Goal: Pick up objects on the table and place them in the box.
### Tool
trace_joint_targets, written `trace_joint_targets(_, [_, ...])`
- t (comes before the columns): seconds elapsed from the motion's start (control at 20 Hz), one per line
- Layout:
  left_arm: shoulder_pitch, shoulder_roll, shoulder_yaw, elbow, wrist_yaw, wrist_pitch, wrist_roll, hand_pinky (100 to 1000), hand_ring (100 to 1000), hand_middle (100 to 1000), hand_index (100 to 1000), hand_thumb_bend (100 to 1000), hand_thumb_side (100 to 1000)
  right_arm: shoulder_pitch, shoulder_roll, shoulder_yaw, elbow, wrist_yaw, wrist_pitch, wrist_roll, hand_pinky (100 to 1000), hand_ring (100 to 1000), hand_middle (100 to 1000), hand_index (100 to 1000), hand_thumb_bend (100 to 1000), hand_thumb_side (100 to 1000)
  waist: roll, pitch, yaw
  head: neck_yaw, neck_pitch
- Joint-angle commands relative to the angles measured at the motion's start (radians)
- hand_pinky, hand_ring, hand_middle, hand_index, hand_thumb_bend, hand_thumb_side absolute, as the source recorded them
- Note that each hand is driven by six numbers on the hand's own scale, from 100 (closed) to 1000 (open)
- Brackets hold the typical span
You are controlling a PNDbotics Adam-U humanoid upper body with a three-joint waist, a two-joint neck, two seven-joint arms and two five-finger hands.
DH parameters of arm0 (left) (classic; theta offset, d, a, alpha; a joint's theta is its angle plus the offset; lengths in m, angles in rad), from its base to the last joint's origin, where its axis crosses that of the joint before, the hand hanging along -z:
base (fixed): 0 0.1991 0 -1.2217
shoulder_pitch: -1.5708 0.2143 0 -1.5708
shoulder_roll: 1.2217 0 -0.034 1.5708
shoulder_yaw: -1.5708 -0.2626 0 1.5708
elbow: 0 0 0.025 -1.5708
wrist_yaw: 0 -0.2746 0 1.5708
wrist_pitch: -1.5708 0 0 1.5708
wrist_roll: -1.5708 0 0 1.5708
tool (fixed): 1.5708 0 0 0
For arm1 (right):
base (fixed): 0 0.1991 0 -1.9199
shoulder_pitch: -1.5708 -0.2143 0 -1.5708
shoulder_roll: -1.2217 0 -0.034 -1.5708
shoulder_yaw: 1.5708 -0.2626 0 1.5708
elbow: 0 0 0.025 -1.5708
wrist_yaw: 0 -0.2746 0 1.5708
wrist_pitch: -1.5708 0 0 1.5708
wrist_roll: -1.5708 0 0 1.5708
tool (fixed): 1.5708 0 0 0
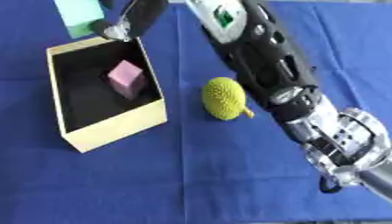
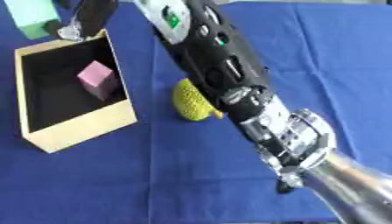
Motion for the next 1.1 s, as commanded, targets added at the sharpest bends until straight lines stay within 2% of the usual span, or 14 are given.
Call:
trace_joint_targets(0.05, [-0.018,0.009,-0.004,-0.017,0.004,-0.010,-0.006,729,800,745,819,277,556,-0.013,0.030,0.007,0.020,0.038,-0.018,-0.002,841,729,371,622,100,251,0.005,-0.024,0.007,-0.011,0.002])
trace_joint_targets(0.25, [-0.012,0.010,-0.005,-0.017,0.006,-0.009,-0.011,728,801,746,819,273,560,0.005,0.046,0.012,0.061,0.095,-0.038,-0.016,835,732,383,632,100,274,0.003,-0.023,0.013,-0.013,0.002])
trace_joint_targets(0.35, [-0.012,0.010,-0.005,-0.017,0.007,-0.011,-0.013,728,802,746,820,274,561,0.016,0.054,0.017,0.082,0.117,-0.054,-0.015,829,742,415,660,100,317,0.001,-0.022,0.014,-0.015,0.001])
trace_joint_targets(0.45, [-0.010,0.010,-0.005,-0.017,0.009,-0.009,-0.015,727,802,746,819,271,563,0.024,0.057,0.024,0.099,0.131,-0.081,0.000,822,787,554,752,100,429,0.000,-0.022,0.015,-0.013,0.003])
trace_joint_targets(0.55, [-0.007,0.010,-0.004,-0.017,0.011,-0.007,-0.015,727,803,746,819,270,564,0.029,0.058,0.024,0.113,0.128,-0.113,0.034,834,839,684,861,100,479,0.000,-0.022,0.014,-0.009,0.004])
trace_joint_targets(0.6, [-0.007,0.009,-0.004,-0.017,0.011,-0.007,-0.015,726,803,747,819,270,564,0.029,0.058,0.022,0.116,0.125,-0.124,0.049,855,888,763,918,100,539,-0.001,-0.021,0.013,-0.008,0.005])
trace_joint_targets(0.65, [-0.007,0.009,-0.004,-0.017,0.011,-0.006,-0.016,726,803,747,820,270,565,0.028,0.057,0.019,0.116,0.122,-0.132,0.062,864,905,780,934,100,575,0.000,-0.021,0.012,-0.006,0.006])
trace_joint_targets(0.75, [-0.006,0.009,-0.004,-0.017,0.012,-0.005,-0.017,726,803,747,820,270,565,0.026,0.054,0.011,0.110,0.118,-0.137,0.072,878,928,794,954,100,705,0.000,-0.021,0.010,-0.006,0.008])
trace_joint_targets(1.0, [-0.005,0.008,-0.004,-0.017,0.014,-0.003,-0.019,725,804,747,820,266,566,0.024,0.048,0.001,0.095,0.120,-0.133,0.064,882,931,791,957,100,690,0.004,-0.020,0.006,-0.006,0.012])
trace_joint_targets(1.1, [-0.004,0.008,-0.005,-0.017,0.014,-0.002,-0.020,725,804,747,820,267,566,0.025,0.048,0.002,0.095,0.126,-0.138,0.062,884,932,793,964,100,637,0.005,-0.020,0.005,-0.006,0.012])
